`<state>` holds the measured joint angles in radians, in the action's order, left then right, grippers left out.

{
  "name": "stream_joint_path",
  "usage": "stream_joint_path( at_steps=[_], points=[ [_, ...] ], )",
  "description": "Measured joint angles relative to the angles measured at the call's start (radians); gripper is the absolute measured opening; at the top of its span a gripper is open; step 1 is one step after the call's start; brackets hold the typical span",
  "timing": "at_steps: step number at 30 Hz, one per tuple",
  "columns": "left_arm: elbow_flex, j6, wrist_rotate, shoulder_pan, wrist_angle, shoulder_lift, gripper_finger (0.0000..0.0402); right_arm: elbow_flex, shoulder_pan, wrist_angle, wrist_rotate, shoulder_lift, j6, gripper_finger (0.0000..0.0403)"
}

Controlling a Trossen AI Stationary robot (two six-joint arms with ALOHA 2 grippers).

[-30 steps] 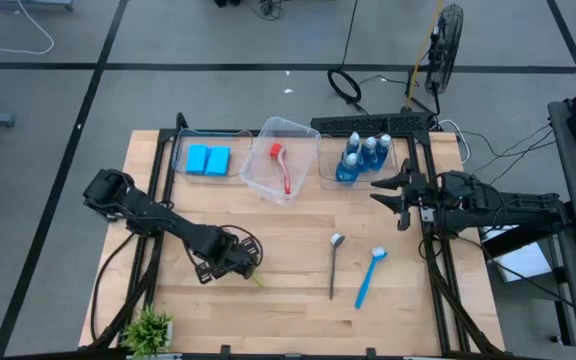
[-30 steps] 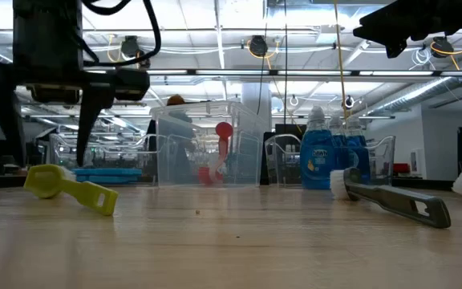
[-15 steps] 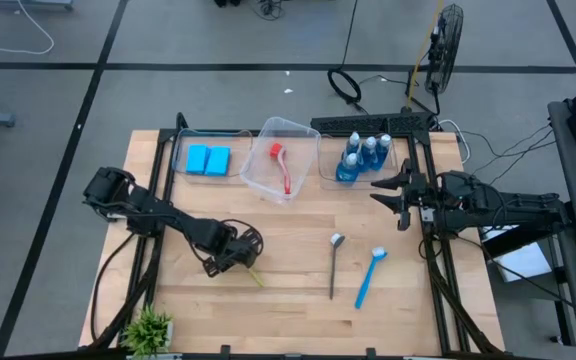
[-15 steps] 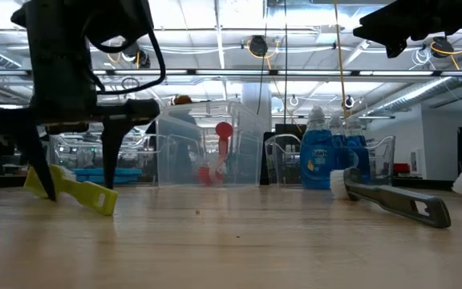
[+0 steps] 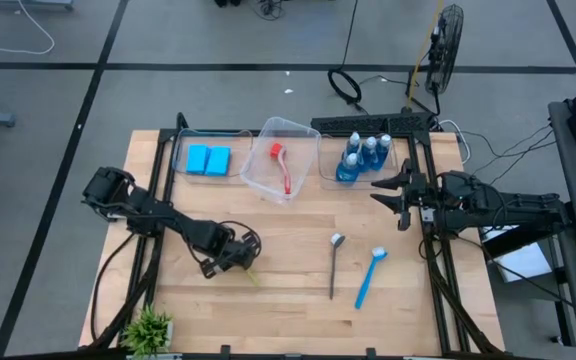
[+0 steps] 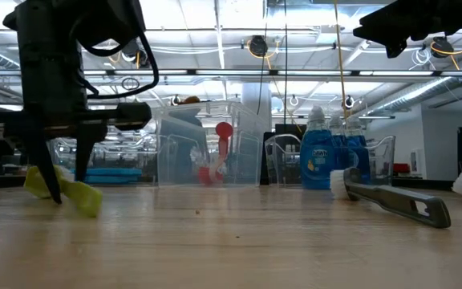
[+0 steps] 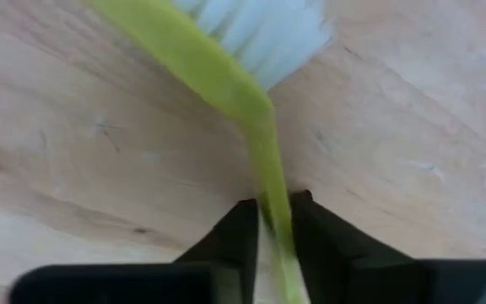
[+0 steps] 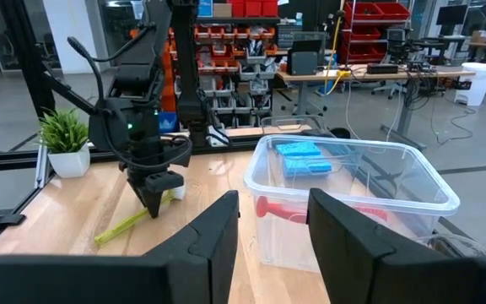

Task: Pick & Place Kitchen Sink Supplies
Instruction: Put the yellow dish brush into the middle transparent bin

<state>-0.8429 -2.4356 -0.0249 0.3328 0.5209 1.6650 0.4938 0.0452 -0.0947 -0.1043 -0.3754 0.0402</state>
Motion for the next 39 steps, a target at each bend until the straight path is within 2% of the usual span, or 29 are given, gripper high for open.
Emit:
stream_joint_path(
  at_steps=[5,10,13,15,19,23,29,35,39],
  points=[
    [0.001,0.031,-0.054,0.028,0.000,0.000,0.0019,0.000,0.000,0.000,0.000,0.000,0.000,0.0130],
    [0.004,0.126,-0.095,0.044,-0.003,-0.019,0.0033,0.000,0.000,0.000,0.000,0.000,0.000,0.0130],
    [0.007,0.239,-0.126,0.043,-0.011,-0.067,0.0034,0.000,0.000,0.000,0.000,0.000,0.000,0.0130],
    [0.005,0.358,-0.174,0.044,-0.033,-0.121,0.0020,0.000,0.000,0.000,0.000,0.000,0.000,0.0130],
    [0.004,0.647,-0.302,0.042,-0.093,-0.237,0.0018,0.000,0.000,0.000,0.000,0.000,0.000,0.0130],
    [0.003,0.984,-0.352,0.036,-0.233,-0.343,0.0022,0.000,0.000,0.000,0.000,0.000,0.000,0.0130],
    [0.000,1.403,-0.373,0.018,-0.597,-0.425,0.0019,0.000,0.000,0.000,0.000,0.000,0.000,0.0130],
    [0.002,1.707,-0.346,0.007,-0.944,-0.435,0.0019,0.000,0.000,0.000,0.000,0.000,0.000,0.0130],
    [0.002,1.806,-0.302,-0.003,-1.074,-0.435,0.0019,0.000,0.000,0.000,0.000,0.000,0.000,0.0130]
  ],
)
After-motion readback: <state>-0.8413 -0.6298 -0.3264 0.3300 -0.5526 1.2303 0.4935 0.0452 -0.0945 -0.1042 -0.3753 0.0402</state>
